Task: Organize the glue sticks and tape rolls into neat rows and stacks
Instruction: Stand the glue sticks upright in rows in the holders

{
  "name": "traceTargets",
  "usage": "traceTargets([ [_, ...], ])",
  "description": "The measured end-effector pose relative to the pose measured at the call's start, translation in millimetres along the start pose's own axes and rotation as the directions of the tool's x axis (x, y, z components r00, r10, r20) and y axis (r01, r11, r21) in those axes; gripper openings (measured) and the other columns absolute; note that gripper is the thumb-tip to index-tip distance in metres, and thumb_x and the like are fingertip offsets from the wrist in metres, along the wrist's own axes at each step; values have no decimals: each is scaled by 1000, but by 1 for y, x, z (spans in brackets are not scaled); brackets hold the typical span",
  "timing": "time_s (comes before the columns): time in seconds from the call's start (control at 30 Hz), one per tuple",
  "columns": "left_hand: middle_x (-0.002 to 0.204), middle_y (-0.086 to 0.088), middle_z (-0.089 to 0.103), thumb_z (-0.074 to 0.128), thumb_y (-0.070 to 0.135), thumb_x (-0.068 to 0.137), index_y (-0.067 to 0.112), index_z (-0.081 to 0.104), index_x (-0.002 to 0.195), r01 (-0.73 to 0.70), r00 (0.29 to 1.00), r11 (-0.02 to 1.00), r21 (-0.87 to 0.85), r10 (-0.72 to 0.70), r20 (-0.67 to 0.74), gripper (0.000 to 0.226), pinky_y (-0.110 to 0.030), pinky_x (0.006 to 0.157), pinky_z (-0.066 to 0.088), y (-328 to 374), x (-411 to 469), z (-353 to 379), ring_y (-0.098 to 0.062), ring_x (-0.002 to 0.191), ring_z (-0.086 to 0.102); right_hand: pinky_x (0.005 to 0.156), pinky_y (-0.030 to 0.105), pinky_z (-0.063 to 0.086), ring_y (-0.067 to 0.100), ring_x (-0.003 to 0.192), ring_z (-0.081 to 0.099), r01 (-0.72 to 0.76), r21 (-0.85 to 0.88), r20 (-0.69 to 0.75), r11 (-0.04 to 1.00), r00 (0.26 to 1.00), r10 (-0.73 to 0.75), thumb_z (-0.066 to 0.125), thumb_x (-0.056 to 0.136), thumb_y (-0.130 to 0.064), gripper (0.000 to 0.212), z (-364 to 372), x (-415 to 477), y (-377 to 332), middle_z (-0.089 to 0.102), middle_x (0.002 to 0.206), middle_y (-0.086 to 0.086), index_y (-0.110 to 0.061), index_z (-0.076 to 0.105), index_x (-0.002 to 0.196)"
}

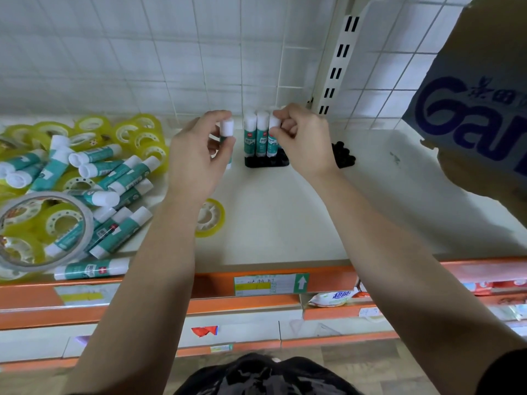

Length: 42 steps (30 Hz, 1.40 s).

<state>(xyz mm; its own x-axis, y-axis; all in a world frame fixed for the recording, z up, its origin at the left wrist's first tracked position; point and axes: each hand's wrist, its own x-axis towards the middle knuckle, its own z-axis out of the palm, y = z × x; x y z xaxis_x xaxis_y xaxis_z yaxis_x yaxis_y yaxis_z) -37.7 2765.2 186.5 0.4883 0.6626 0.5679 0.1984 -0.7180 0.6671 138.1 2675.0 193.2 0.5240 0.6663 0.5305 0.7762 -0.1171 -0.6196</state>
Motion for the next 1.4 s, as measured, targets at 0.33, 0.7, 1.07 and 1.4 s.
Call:
traceTargets([
  [0.33,96,-2,66,62,23,88,21,63,121,0,1000,1000,-6,0,-1,33,-40,74,58,2,0,-1,-19,73,66,72,43,55,21,71,65,27,31,-31,999,999,-26,62,91,-14,16,0,-8,-1,70,80,7,-4,67,103],
  [0.7,96,-4,67,62,23,88,21,64,120,22,1000,1000,5,-22,3,33,-40,74,57,0,1,0,-19,72,66,65,37,52,16,60,57,83,-39,-60,996,995,-85,64,91,-17,15,3,-5,0,65,70,3,-6,65,101],
  [1.07,92,4,62,65,19,88,19,64,120,14,1000,1000,-5,-14,3,31,-27,74,56,2,0,0,-17,71,66,60,40,51,25,60,60,145,-84,-28,986,989,-148,59,92,-17,17,2,-6,1,61,66,6,-8,61,106],
  [1.4,86,6,63,68,21,87,13,65,114,-57,998,994,-94,53,-47,28,-25,71,55,27,8,-5,-10,74,66,61,39,54,27,64,64,184,-177,17,967,983,-184,55,88,-15,26,-16,-9,7,67,78,8,-12,62,113],
])
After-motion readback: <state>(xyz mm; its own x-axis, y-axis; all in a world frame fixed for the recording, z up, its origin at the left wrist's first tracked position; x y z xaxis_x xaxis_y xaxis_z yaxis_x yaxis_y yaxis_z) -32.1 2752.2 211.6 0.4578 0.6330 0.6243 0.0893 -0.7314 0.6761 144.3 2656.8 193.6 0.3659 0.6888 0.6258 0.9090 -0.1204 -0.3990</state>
